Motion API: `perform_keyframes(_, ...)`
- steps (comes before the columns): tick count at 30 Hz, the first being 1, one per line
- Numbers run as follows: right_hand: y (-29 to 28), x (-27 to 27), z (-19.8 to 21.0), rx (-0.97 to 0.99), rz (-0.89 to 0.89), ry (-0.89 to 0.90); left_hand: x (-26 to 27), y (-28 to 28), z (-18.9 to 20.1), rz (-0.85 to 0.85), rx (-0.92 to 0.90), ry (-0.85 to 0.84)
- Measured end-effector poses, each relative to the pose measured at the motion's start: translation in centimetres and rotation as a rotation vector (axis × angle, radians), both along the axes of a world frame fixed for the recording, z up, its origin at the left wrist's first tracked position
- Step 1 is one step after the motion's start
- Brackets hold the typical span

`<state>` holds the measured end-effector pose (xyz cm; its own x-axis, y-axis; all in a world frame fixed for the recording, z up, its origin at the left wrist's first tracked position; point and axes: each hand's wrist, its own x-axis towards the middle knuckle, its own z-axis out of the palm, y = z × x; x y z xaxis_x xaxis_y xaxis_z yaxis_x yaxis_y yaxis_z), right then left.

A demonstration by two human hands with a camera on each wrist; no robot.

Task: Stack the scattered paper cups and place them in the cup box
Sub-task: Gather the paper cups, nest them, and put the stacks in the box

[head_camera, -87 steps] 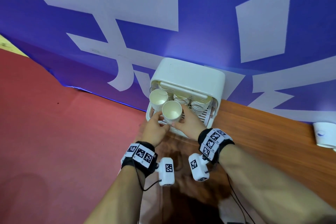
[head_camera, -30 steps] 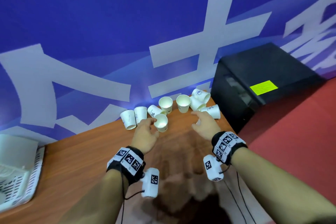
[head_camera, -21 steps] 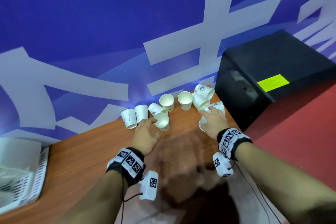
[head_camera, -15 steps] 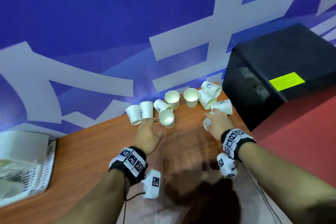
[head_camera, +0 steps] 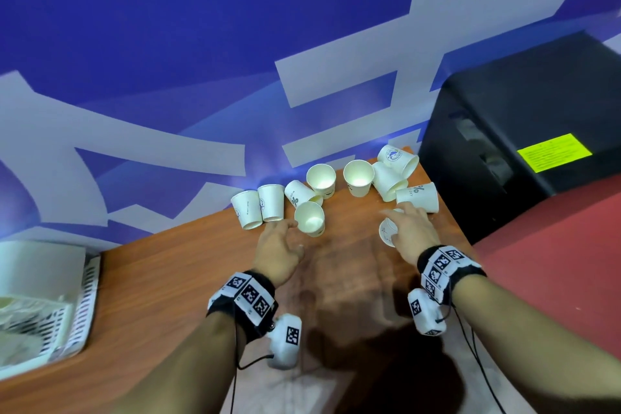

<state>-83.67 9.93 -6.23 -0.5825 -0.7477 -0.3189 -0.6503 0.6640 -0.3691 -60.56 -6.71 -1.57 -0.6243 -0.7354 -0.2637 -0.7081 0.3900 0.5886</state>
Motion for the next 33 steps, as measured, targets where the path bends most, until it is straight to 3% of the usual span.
perform_keyframes(6, -0.4, -0.7, 1.7, -0.118, -0.140, -0.126, -1.4, -0.9, -0.9, 0.053, 0.038, -0.012)
perform_keyframes(12, -1.2, -1.4, 4.1, -0.598, -0.646, -0.654, -3.9, -1.7, -2.3, 0.085, -0.034, -0.027)
perform_keyframes(16, -1.5, -1.9, 3.7, -0.722, -0.833, -0.954, -5.2, -1.9, -4.2, 0.133, -0.061, -0.067)
perform_keyframes(22, -1.7, -2.1, 3.0, -0.690, -0.858, -1.252, -6.2, -2.3, -6.1, 0.151, -0.015, -0.076)
perform_keyframes(29, -1.7, -2.0, 2.2, -0.642, -0.766, -1.349, -6.5, -2.6, -6.4, 0.174, 0.035, -0.072)
perform_keyframes(33, -1.4, -1.7, 2.6, -0.606, -0.669, -1.314, -6.2, -2.5, -5.6, 0.203, 0.033, -0.024)
